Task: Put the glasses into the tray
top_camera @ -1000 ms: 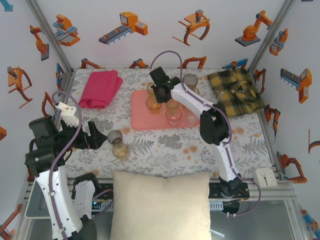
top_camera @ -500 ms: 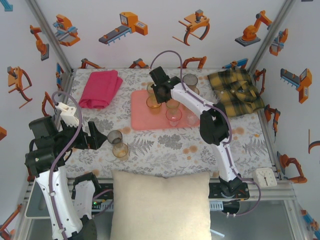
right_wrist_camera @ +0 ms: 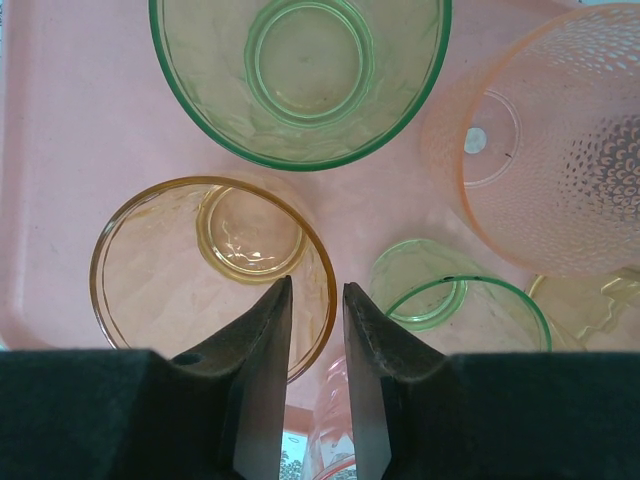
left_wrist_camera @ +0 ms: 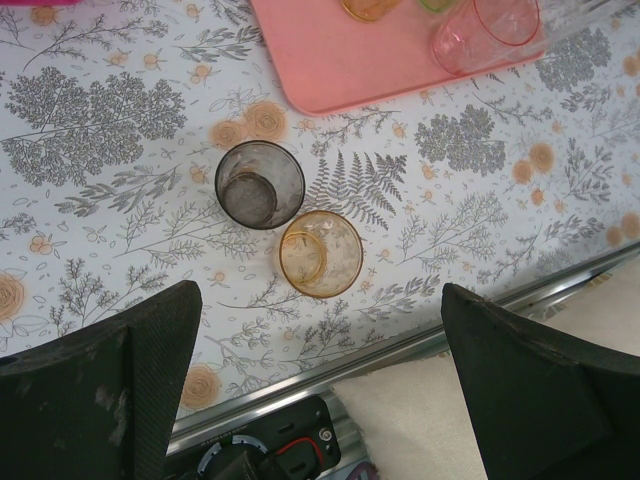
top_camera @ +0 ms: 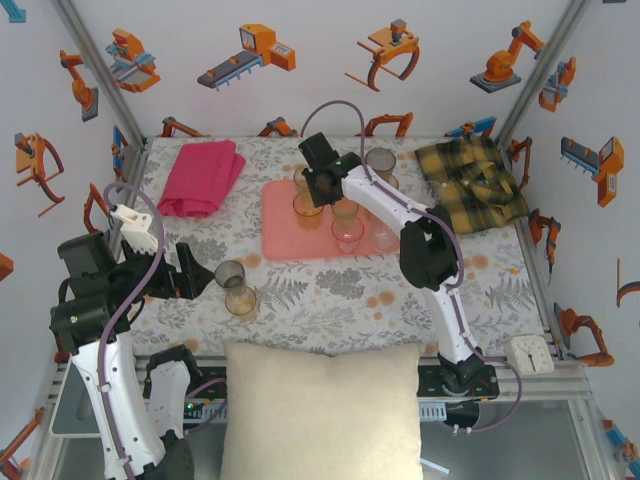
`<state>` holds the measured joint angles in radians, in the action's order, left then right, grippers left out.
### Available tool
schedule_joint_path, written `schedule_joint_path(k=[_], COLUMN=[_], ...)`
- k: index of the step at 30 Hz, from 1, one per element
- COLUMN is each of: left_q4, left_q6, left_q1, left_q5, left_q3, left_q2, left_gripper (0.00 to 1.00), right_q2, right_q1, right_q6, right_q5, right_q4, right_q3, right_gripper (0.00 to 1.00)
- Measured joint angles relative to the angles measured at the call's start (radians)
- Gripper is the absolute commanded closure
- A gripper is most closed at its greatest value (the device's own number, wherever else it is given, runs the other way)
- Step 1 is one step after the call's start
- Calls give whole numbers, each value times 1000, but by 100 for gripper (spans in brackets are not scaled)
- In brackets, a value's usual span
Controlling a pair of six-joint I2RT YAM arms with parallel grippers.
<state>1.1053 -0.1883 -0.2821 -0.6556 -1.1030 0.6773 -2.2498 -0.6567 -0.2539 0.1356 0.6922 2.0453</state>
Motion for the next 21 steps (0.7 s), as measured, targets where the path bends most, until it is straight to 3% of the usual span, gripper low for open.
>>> schedule_joint_path(k=[21], left_q4=[0], left_q6=[0], left_q1=[0], left_q5=[0], left_q3=[0], left_q2=[7], left_gripper=[3], right_q2=[54], right_q1=[0], right_q6=[6], right_q5=[17], right_q4=[22], right_q3=[30], right_gripper=[67])
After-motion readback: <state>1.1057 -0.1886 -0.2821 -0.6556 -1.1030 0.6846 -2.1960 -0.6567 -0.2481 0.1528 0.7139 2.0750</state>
